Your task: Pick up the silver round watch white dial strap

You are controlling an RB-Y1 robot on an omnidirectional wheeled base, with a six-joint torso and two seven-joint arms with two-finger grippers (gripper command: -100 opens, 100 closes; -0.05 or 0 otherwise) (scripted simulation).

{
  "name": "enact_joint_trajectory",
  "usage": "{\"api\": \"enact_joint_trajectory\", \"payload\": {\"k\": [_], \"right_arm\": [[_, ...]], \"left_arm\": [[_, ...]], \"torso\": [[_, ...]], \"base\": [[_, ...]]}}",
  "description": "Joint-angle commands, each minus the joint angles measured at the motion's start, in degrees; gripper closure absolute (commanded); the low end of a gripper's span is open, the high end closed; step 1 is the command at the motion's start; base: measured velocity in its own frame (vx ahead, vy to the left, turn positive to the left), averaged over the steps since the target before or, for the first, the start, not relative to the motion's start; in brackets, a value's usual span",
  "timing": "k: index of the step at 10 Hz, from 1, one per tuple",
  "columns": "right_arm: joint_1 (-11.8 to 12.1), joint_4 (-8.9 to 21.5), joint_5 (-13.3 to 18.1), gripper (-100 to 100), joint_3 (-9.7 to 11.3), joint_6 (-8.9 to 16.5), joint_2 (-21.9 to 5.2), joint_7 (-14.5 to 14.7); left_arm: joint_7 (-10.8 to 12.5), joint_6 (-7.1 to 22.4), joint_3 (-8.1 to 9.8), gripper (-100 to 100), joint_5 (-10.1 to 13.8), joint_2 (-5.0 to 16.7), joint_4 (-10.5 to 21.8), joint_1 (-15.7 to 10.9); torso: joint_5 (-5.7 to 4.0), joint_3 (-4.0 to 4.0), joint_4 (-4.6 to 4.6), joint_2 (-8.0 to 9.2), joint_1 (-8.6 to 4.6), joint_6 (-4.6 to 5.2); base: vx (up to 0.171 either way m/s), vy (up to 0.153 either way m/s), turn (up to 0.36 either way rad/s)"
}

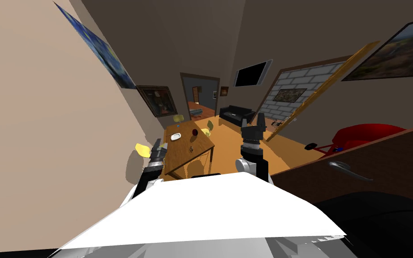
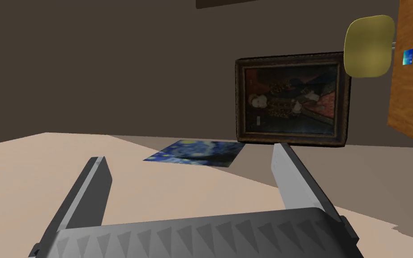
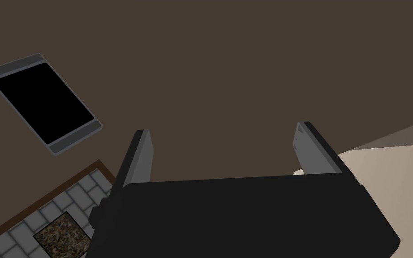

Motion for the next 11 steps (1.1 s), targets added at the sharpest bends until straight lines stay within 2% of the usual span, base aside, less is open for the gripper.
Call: {"api": "enact_joint_trajectory", "payload": {"k": [1, 2, 4, 5, 7, 8, 11], "right_arm": [[0.0, 0.0, 0.0, 0, 0.0, 0.0, 0.0, 0.0], [0.0, 0.0, 0.0, 0, 0.0, 0.0, 0.0, 0.0], [0.0, 0.0, 0.0, 0, -0.01, 0.0, -0.01, 0.0], [0.0, 0.0, 0.0, 0, 0.0, 0.0, 0.0, 0.0], [0.0, 0.0, 0.0, 0, -0.01, 0.0, -0.01, 0.0], [0.0, 0.0, 0.0, 0, 0.0, 0.0, 0.0, 0.0], [0.0, 0.0, 0.0, 0, -0.01, 0.0, -0.01, 0.0]], "left_arm": [[-1.31, 1.3, -0.35, -100, -0.26, 1.87, 2.86, 0.97], [-1.31, 1.3, -0.35, -100, -0.26, 1.87, 3.5, 0.97], [-2.7, 3.76, -0.59, -100, -0.57, 4.31, 7.33, 0.69], [-2.7, 3.76, -0.59, -100, -0.57, 4.31, 8.34, 0.69], [-4.02, 6.42, -0.97, -100, -0.99, 6.77, 12.19, 0.25], [-4.02, 6.42, -0.97, -100, -0.99, 6.77, 13.28, 0.25], [-5.25, 9.24, -1.52, -100, -1.51, 9.2, 17.52, -0.35]], "torso": [[0.0, 0.0, 0.0, 0.0, 0.0, 0.0], [-0.01, -0.03, -0.01, -0.06, -0.03, 0.0], [0.04, 0.01, 0.0, 0.02, 0.22, -0.01], [0.03, 0.03, 0.01, 0.05, 0.14, -0.01], [0.04, 0.02, 0.01, 0.03, 0.23, -0.01], [0.02, -0.01, 0.0, -0.01, 0.14, -0.01], [0.05, 0.03, 0.01, 0.06, 0.29, -0.03]], "base": [[0.065, -0.143, -0.171], [0.056, -0.086, -0.03], [0.032, -0.083, -0.115], [0.035, -0.074, -0.062], [0.051, -0.085, -0.139], [0.046, -0.072, -0.04], [0.038, -0.061, -0.086]]}}
